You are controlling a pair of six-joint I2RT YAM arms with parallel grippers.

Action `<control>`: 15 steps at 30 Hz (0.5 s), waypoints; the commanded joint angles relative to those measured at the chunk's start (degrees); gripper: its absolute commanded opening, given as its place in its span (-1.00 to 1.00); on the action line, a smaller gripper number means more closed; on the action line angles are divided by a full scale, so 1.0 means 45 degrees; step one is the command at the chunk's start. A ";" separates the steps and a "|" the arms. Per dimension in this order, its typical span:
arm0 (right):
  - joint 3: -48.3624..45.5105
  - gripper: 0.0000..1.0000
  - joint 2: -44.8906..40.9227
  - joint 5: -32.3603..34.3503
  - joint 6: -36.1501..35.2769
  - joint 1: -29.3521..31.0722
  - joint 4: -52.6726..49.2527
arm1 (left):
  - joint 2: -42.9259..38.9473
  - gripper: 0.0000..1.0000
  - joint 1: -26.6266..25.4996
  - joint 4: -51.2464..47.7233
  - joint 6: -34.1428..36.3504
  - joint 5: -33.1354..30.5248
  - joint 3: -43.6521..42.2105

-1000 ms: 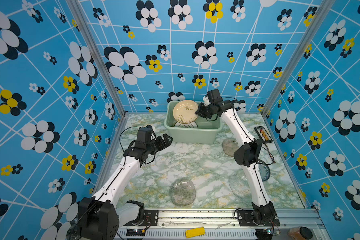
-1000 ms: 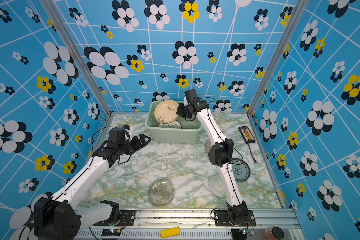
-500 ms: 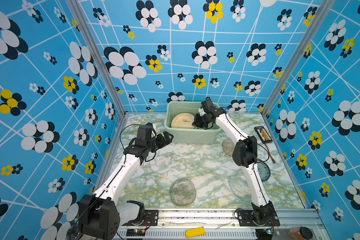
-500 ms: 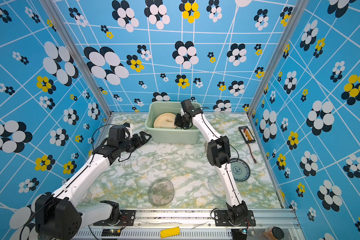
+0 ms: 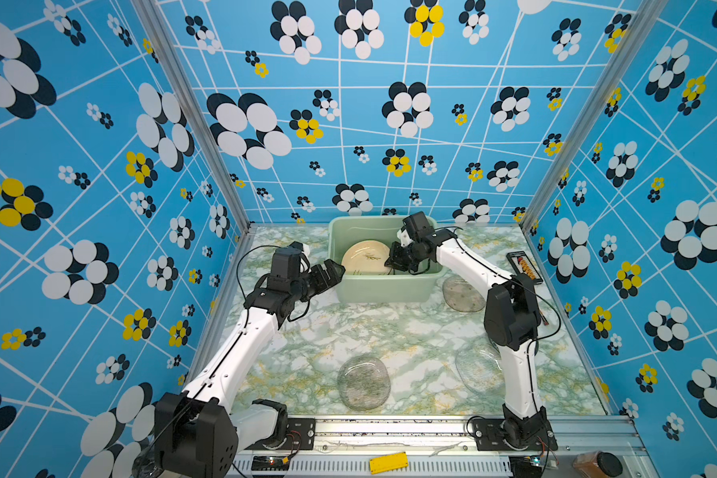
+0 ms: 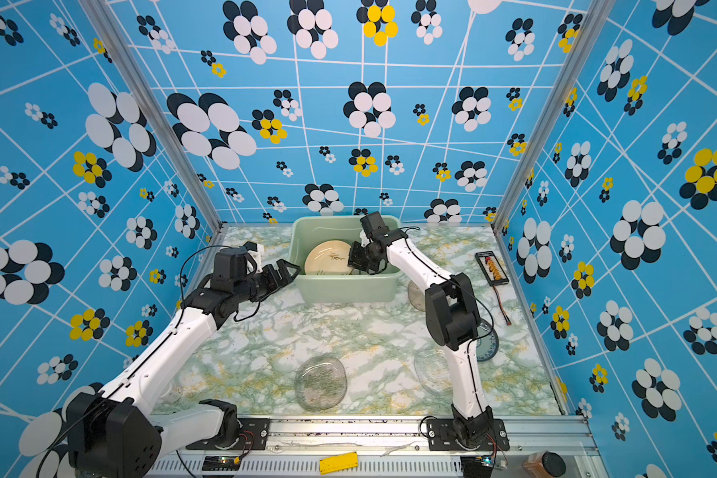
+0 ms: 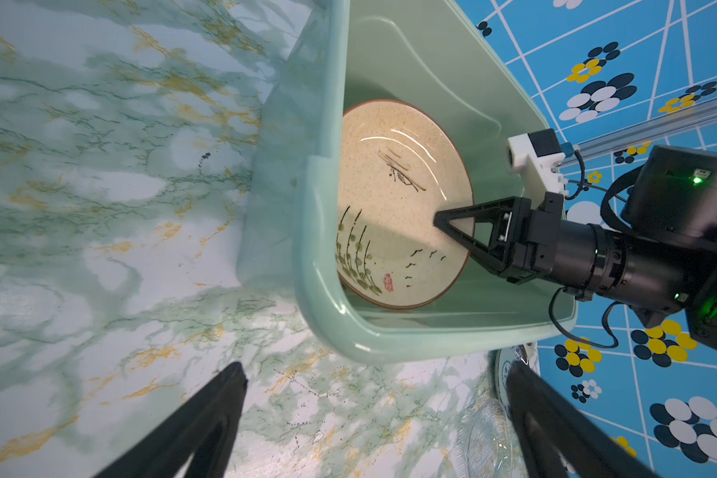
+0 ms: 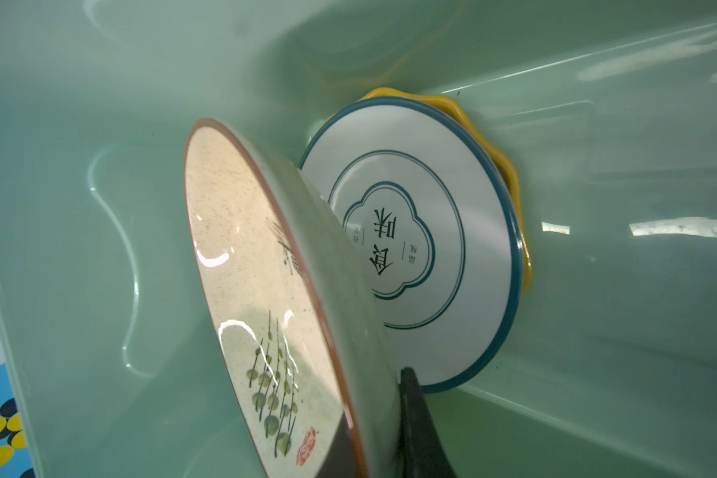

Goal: Place the plates into the plastic bin on the countertop
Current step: 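Lower the beige plate into the bin against the white plate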

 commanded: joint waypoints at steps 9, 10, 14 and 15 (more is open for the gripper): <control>-0.2397 -1.00 -0.1929 -0.0809 0.0960 0.0850 0.2044 | -0.0186 0.99 0.0067 -0.0564 0.0690 -0.0301 0.0744; -0.2388 -1.00 -0.1932 -0.0756 0.1022 0.0832 0.2086 | -0.0178 0.99 0.0062 -0.0561 0.0706 -0.0317 0.0756; -0.1854 -1.00 -0.1551 -0.0722 0.1414 0.0725 0.2118 | -0.0136 0.98 0.0063 -0.0578 0.0710 -0.0311 0.0776; -0.1596 -1.00 -0.1351 -0.0777 0.1481 0.0708 0.2058 | -0.0135 0.99 0.0062 -0.0569 0.0694 -0.0321 0.0762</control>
